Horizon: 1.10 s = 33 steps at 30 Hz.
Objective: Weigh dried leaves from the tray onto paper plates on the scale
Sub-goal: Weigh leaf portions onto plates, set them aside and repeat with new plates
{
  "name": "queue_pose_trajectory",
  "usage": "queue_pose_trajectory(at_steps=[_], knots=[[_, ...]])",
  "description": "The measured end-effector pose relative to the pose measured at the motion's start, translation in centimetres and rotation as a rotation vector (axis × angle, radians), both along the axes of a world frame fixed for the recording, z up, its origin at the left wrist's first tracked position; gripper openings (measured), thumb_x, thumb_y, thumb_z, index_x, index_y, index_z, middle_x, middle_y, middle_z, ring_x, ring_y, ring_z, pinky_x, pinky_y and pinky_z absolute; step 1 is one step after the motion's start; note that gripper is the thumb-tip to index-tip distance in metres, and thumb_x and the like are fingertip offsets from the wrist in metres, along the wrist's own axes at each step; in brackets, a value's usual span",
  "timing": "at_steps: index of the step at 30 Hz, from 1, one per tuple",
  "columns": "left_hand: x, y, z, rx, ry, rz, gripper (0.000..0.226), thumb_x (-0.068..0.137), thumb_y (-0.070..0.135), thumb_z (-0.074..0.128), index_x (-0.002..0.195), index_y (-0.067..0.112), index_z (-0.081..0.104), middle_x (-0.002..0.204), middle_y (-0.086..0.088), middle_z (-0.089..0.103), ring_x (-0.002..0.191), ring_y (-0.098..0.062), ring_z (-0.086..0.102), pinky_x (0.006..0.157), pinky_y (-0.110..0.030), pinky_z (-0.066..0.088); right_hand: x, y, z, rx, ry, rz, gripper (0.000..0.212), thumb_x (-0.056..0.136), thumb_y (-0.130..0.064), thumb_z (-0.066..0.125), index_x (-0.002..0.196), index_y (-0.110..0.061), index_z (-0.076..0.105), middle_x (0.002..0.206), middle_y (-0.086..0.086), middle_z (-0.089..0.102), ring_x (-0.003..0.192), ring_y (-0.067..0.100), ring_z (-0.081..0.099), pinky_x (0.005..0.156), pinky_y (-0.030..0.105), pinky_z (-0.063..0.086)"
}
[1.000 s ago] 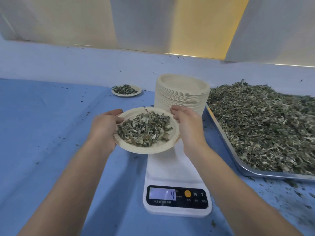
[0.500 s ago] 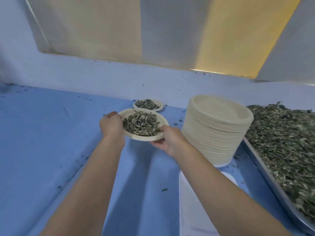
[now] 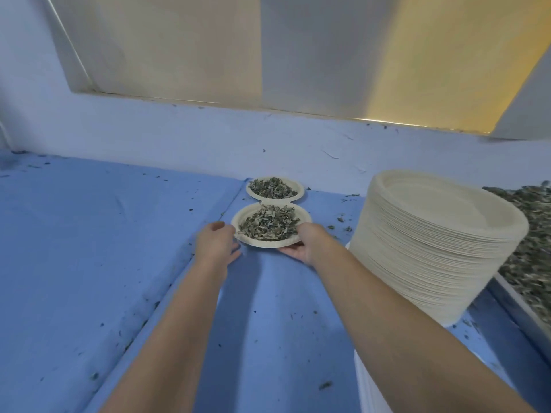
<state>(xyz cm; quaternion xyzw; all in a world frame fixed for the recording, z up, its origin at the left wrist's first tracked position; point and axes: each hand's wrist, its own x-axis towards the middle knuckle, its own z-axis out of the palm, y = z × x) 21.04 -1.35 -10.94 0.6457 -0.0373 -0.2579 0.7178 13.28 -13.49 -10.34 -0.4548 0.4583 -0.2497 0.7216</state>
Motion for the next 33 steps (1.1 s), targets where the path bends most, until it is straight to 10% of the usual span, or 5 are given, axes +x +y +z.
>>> queue_pose_trajectory(at_steps=[13, 20, 26, 33], knots=[[0.7, -1.3, -1.3, 0.386, -0.604, 0.193, 0.018, 0.082, 0.010, 0.061, 0.097, 0.014, 0.069, 0.097, -0.002, 0.070, 0.080, -0.013, 0.056, 0.067, -0.023, 0.039, 0.9, 0.0, -0.5, 0.010, -0.019, 0.033, 0.024, 0.098, 0.004, 0.035, 0.112, -0.010, 0.048, 0.099, 0.015, 0.059, 0.095, 0.030, 0.063, 0.060, 0.039, 0.052], [0.8, -2.5, -1.6, 0.525, -0.784, -0.018, 0.024, 0.091, 0.019, 0.054, 0.106, 0.025, 0.072, 0.108, 0.000, 0.069, 0.099, -0.018, 0.061, 0.080, -0.030, 0.049, 1.5, -0.9, -0.2, -0.335, 0.343, 0.095, 0.020, 0.097, -0.017, 0.036, 0.107, -0.008, 0.051, 0.095, 0.012, 0.051, 0.077, 0.026, 0.050, 0.065, 0.030, 0.046], [0.5, -1.3, -1.6, 0.358, -0.659, 0.253, 0.028, 0.091, 0.016, 0.050, 0.114, 0.013, 0.066, 0.118, -0.005, 0.064, 0.109, -0.021, 0.056, 0.077, -0.022, 0.033, 1.2, -0.6, -0.4, 0.000, -0.048, 0.012, 0.027, 0.094, 0.002, 0.036, 0.117, -0.006, 0.047, 0.102, 0.018, 0.050, 0.067, 0.021, 0.053, 0.067, 0.031, 0.052], [0.6, -1.4, -2.7, 0.247, -0.385, 0.178, 0.037, 0.089, 0.013, 0.044, 0.121, 0.005, 0.059, 0.116, -0.011, 0.064, 0.105, -0.027, 0.061, 0.092, -0.042, 0.049, 1.3, 0.9, -0.7, -0.023, -0.028, 0.046, 0.037, 0.094, -0.003, 0.038, 0.130, -0.003, 0.047, 0.107, 0.018, 0.056, 0.067, 0.020, 0.055, 0.061, 0.030, 0.049]])
